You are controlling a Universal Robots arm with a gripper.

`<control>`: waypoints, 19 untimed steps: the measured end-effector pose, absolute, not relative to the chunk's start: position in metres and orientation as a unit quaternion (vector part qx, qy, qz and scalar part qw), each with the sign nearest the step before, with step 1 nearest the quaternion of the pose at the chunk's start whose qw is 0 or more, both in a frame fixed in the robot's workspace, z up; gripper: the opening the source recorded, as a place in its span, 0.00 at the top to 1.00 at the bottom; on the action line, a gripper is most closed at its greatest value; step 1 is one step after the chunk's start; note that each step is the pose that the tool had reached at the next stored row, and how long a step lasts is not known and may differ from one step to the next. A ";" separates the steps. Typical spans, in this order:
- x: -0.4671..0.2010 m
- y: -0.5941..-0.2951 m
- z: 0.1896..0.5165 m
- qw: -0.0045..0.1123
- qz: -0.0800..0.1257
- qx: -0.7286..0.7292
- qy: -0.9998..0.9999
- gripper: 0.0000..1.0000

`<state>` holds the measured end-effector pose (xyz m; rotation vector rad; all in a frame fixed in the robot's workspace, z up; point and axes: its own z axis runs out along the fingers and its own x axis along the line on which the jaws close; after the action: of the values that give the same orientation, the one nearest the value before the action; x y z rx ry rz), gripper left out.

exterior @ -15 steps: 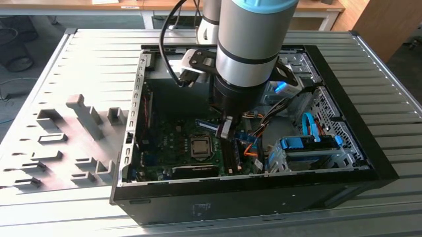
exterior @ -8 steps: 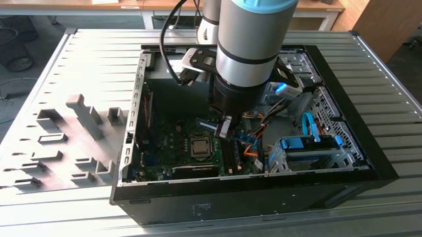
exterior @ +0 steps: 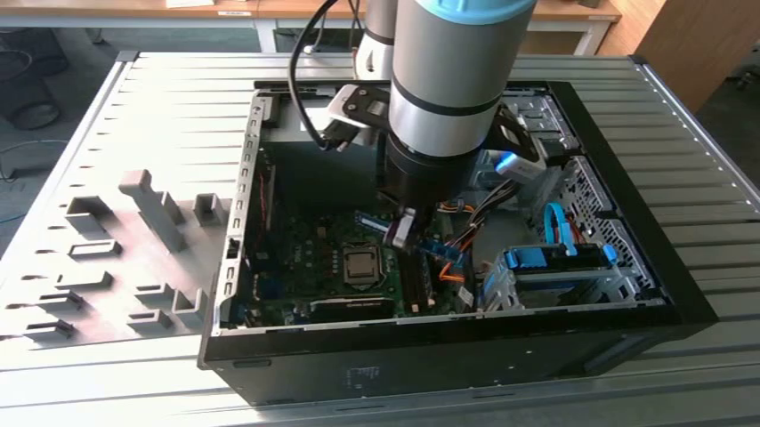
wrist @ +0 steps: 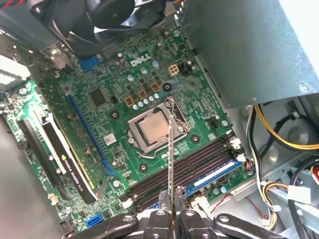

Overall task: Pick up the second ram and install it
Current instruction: 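Insert the second ram into the second slot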

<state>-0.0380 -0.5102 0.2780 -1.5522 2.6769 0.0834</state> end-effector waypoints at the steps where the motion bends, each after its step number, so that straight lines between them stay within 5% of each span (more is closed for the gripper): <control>1: -0.038 -0.510 0.278 0.023 0.027 -0.499 0.866 0.86; 19: -0.038 -0.510 0.278 0.024 0.026 -0.452 0.891 0.86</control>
<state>-0.0380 -0.5102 0.2778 -1.3988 2.7570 0.0792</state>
